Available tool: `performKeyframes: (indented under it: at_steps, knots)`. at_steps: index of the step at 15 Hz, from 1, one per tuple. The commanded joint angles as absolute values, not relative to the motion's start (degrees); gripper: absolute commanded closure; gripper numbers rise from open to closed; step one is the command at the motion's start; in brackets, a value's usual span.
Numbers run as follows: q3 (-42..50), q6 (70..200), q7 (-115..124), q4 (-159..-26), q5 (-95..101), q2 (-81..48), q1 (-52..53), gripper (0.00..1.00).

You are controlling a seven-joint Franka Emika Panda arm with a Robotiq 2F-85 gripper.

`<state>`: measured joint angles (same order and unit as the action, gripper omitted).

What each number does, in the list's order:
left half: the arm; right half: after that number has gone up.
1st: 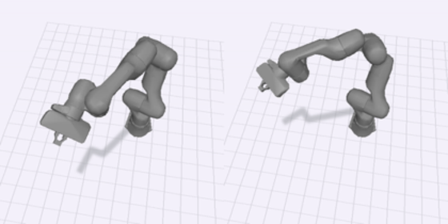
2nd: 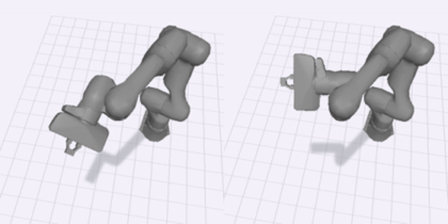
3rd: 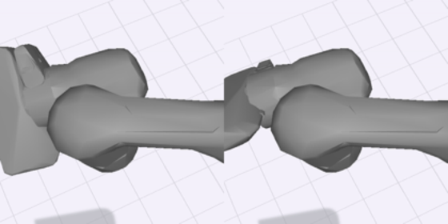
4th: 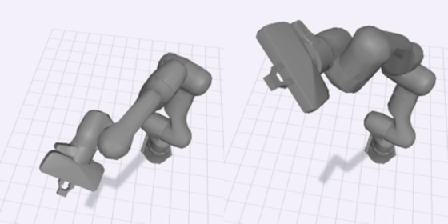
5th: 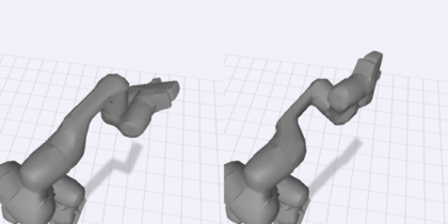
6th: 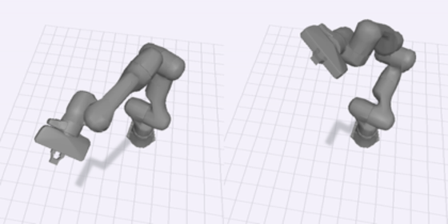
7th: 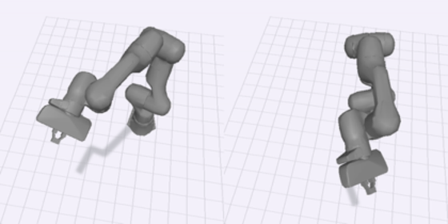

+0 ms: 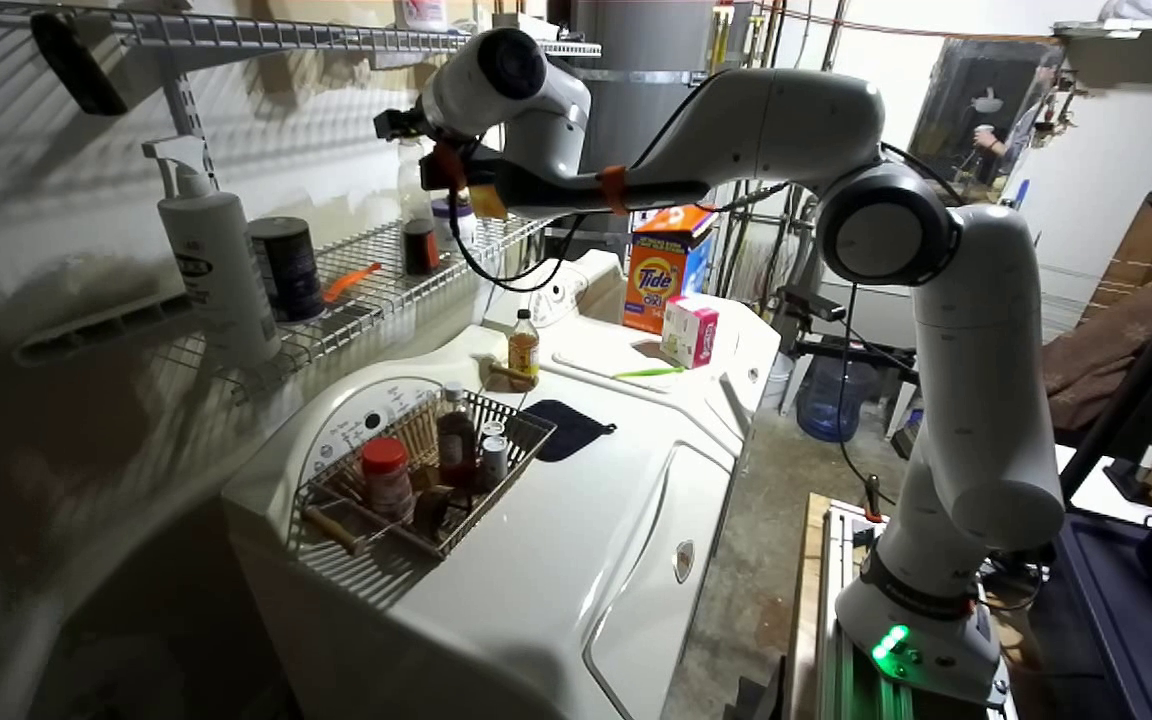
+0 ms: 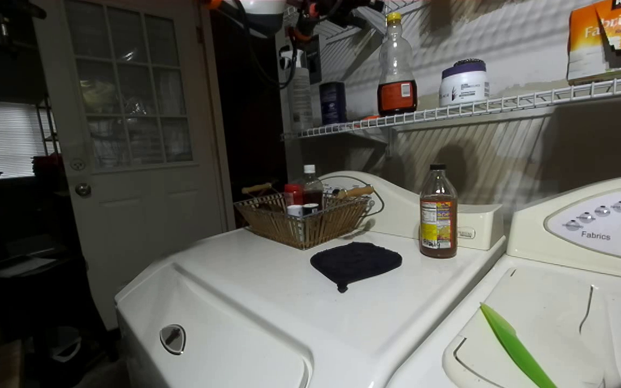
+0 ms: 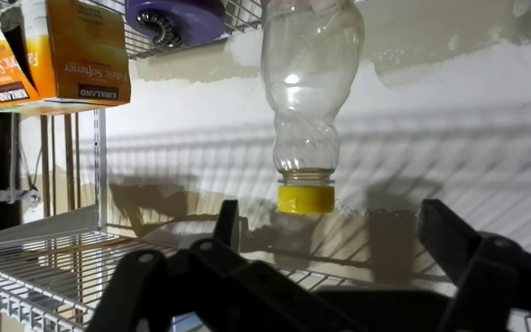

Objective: Remove the transparent bottle from the bottom shelf

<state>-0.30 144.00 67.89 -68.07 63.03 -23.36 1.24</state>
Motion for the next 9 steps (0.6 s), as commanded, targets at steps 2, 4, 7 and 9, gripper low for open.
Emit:
performKeyframes:
  at_steps: [2,4,7,9]
  knots:
    - [2.6,144.4,75.1,-61.0,69.7,-28.9,3.1,0.00]
    - [3.5,145.4,77.6,-59.2,72.0,-30.6,3.5,0.00]
    - [4.5,145.5,80.2,-57.3,75.0,-32.8,3.9,0.00]
    - [5.2,145.3,81.4,-55.9,76.6,-34.1,4.2,0.00]
